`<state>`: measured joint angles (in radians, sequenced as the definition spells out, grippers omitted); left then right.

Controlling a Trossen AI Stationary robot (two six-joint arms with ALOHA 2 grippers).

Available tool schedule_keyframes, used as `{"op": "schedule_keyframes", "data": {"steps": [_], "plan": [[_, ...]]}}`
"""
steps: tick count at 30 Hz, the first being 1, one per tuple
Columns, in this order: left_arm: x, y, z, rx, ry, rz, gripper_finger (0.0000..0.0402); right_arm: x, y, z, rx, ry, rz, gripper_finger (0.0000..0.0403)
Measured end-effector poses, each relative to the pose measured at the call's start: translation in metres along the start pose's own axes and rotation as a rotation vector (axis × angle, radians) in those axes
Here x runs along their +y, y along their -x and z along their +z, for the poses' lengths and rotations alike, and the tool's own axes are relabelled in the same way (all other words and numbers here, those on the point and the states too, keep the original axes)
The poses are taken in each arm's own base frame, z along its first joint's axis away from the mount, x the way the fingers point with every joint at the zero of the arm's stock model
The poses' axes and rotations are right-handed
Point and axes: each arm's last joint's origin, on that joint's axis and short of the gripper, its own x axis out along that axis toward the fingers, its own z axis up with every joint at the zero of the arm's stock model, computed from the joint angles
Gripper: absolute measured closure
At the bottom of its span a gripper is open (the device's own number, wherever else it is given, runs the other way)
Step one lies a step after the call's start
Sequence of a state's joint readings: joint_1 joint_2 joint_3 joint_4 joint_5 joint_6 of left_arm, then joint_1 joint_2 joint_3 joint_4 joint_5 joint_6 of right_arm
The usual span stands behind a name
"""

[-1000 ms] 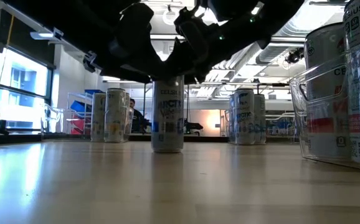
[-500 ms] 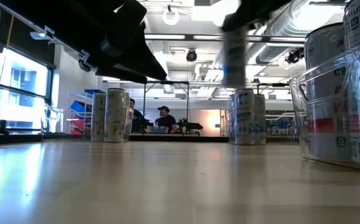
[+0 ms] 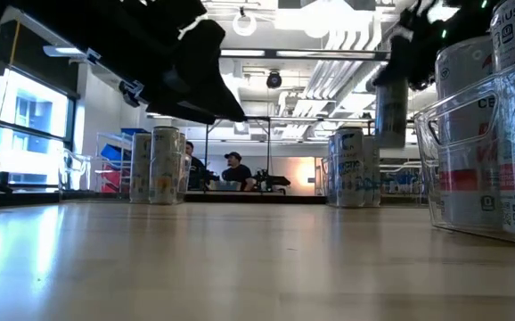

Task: Sort soda cans
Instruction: Put the white-blue soda can into the top right transparent bin

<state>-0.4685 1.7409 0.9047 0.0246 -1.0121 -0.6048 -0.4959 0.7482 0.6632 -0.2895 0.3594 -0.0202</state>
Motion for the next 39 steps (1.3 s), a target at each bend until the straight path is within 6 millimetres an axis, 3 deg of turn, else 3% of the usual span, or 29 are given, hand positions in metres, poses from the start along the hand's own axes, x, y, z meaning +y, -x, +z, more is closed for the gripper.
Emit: {"op": "schedule_keyframes", "data": {"steps": [5, 18, 26, 31, 39], "plan": [[0.001, -0.004, 0.001, 0.026, 0.001, -0.023, 0.0101, -0.016, -0.029, -0.015, 0.009, -0.044, -0.044, 0.0161], [0.002, -0.005, 0.001, 0.026, 0.004, -0.021, 0.0101, -0.028, -0.081, -0.035, 0.134, -0.089, 0.030, 0.0161], [0.002, -0.005, 0.001, 0.026, 0.006, -0.022, 0.0101, -0.027, -0.088, -0.036, 0.136, -0.101, 0.026, 0.0160], [0.002, -0.005, 0.001, 0.026, 0.007, -0.022, 0.0101, -0.027, -0.087, -0.037, 0.148, -0.115, 0.027, 0.0115], [0.002, -0.005, 0.001, 0.026, 0.007, -0.022, 0.0101, -0.027, -0.087, -0.039, 0.165, -0.115, 0.032, 0.0104]]}}
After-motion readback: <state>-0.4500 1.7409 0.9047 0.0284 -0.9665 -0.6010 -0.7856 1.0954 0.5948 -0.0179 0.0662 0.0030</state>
